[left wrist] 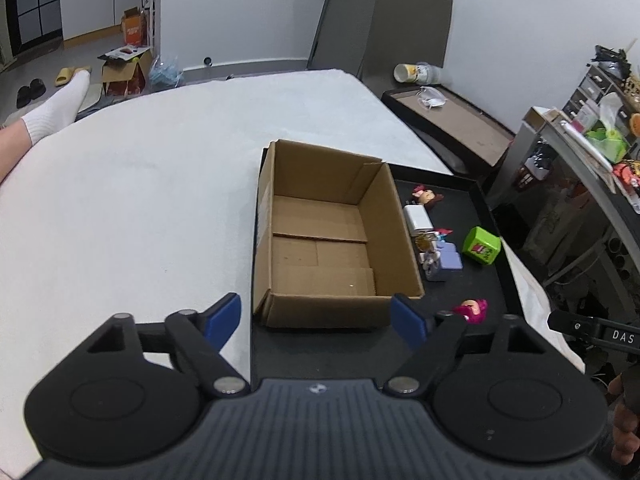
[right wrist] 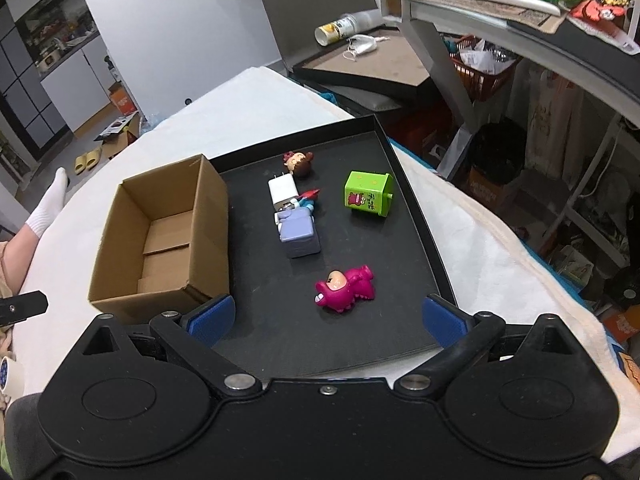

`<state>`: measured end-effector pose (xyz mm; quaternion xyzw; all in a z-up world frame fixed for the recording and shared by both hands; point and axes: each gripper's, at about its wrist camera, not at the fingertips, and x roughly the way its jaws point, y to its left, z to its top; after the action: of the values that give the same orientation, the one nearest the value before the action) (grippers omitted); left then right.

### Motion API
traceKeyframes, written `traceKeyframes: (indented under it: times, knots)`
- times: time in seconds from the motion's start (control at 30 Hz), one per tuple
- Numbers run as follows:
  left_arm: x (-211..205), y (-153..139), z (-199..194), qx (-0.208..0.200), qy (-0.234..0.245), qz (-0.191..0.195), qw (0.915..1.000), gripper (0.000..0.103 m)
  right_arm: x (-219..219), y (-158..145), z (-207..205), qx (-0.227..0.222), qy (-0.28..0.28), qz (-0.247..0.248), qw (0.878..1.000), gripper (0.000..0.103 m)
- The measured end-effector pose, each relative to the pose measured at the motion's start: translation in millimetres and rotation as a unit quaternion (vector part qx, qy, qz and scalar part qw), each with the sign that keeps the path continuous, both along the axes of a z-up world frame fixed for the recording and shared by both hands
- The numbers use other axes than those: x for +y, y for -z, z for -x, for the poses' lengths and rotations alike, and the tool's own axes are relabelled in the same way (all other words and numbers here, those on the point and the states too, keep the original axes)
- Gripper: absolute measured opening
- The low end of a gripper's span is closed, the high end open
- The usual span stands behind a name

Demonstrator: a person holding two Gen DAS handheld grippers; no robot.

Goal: Organize rigid objects
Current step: 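Grasp the cardboard box wall with the left tool while the right tool grasps the magenta pig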

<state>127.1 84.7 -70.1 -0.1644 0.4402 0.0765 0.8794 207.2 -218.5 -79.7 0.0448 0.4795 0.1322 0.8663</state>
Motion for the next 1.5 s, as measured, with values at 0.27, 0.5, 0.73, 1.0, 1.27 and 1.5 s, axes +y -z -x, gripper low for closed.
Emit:
traceKeyframes:
  times: [0.27,0.5,0.73,1.0,1.27,1.5]
  knots:
    - [17.1,20.4,-21.5,0.021,-0.013,0.011,0.9996,0.064,4.9,28.8,-25.7,0.027,0.006,-0.010,1.000,0.098]
    - [27.2,41.2,-39.9,0.047,-0.019,0.016,0.9986,0.054,6.6,61.8,-47.7,0.059,0.012,-0.024,0.998,0.093]
    - [31.2,57.7,-54.8,0.068,-0.021,0.013,0.9974,0.047,7.2,85.6,-61.7,0.078,0.028,-0.023,0.996,0.093]
    - [35.0,73.9,-73.6,0.087,-0.023,0.016,0.9958,0.041,-3.6,109.4,-83.8,0.104,0.089,-0.049,0.989,0.087]
    - [34.6,83.7,-79.3,0.102,-0.014,0.014,0.9946,0.033,-9.1,126.5,-94.4,0.133,0.122,-0.047,0.983,0.087]
    - [36.8,90.5,-78.6,0.109,-0.015,0.020,0.9937,0.024,-4.9,138.5,-90.9,0.169,0.113,-0.031,0.979,0.069]
